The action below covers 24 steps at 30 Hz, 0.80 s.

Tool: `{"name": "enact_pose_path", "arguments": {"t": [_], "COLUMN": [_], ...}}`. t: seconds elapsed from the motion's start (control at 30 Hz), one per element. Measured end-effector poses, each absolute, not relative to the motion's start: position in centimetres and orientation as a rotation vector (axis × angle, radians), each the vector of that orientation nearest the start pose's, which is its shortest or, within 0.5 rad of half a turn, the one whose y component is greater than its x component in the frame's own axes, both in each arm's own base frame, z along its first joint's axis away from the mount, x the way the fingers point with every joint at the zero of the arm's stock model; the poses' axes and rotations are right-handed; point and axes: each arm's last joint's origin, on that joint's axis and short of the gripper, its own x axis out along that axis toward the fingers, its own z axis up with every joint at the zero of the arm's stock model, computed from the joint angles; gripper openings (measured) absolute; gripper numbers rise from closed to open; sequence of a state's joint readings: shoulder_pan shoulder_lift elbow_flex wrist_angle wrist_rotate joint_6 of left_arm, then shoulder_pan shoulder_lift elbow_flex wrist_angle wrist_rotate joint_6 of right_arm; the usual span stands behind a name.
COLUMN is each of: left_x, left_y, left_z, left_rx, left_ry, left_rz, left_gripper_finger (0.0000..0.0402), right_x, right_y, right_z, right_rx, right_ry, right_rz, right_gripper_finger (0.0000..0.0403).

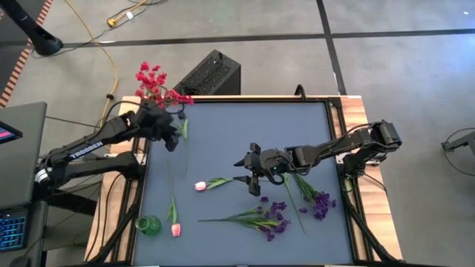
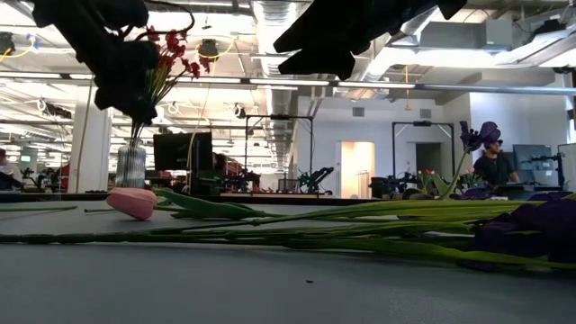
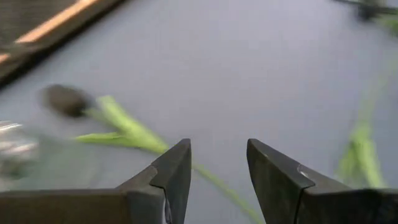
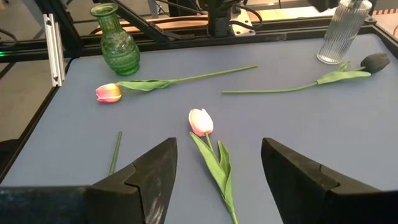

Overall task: Sort flowers into vase by color
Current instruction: Put the top pink tulip into the transparent vase

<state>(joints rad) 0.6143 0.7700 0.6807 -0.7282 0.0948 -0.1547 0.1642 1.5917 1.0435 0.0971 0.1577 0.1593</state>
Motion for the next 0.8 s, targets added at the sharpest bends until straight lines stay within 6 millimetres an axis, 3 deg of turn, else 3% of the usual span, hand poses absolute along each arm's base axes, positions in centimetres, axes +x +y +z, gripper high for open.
{"name": "enact_pose_path", "arguments": {"t": [0.37,0.57,0.8], "left_x": [14.7,16.1,17.0], "left_y": [4.4,1.0,-3.3], "left_z": [26.3,27.4,28.2], "left_rx": [-0.401,-0.345,-0.207], "left_ry": [0.667,0.563,0.465], "left_rz": [0.194,-0.022,-0.148], "left_gripper_finger": [0.0144,0.0144,0.0144], "right_x": [34.9,34.6,33.4], "right_y": [5.3,6.2,8.3], "right_z": [24.9,24.7,23.6], "right_rx": [0.102,0.130,0.216], "right_ry": [0.444,0.464,0.623], "right_rz": [-0.032,-0.013,0.030], "right_gripper_finger": [0.0260,0.0260,0.0260]}}
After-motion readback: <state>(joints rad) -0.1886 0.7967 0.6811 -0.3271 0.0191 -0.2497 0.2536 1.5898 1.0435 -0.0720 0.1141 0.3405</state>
